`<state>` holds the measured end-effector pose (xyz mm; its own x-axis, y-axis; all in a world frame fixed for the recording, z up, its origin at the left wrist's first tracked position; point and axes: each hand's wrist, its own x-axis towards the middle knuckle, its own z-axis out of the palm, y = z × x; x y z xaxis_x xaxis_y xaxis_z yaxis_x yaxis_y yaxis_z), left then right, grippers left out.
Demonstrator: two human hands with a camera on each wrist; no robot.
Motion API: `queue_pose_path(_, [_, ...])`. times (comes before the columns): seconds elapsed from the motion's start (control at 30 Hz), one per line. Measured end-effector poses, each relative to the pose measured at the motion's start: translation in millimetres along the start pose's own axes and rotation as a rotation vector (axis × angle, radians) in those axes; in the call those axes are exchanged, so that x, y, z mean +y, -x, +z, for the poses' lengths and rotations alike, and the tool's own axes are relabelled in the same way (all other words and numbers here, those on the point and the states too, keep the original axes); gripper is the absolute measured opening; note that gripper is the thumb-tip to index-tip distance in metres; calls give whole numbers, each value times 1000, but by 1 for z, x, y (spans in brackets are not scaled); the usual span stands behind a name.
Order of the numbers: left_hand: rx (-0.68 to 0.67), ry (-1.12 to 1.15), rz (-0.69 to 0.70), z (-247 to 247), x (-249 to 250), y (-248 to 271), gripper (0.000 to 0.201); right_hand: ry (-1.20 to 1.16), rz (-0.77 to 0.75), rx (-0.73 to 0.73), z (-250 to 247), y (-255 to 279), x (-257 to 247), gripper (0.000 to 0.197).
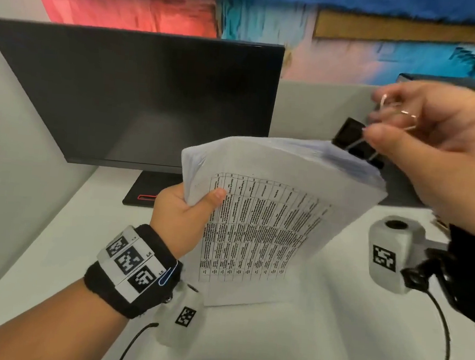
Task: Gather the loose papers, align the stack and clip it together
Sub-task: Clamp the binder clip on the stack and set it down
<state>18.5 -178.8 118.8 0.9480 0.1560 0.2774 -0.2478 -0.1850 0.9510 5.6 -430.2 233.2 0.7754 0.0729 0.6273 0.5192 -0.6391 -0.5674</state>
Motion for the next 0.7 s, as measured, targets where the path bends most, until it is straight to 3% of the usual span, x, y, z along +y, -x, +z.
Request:
queue_pose_path(0.07, [-43, 6, 14, 3, 5, 1, 10, 51, -141, -54, 4, -6, -25, 17])
queue_pose_path(0.13, [-66, 0, 11, 5, 8, 1, 10, 100, -188, -107, 13, -11, -40, 16])
queue_pose_path(0.23, [-66, -13, 6, 7, 11, 2, 7, 100, -114, -213, 26, -19, -45, 30])
queue_pose_path(0.4, [-58, -29, 3, 3, 13, 6, 5, -113, 14, -368, 37, -26, -46, 66])
queue_pose_path(0.7, [-61, -1, -6, 3, 19, 12, 14, -88, 17, -390, 19, -32, -52, 47])
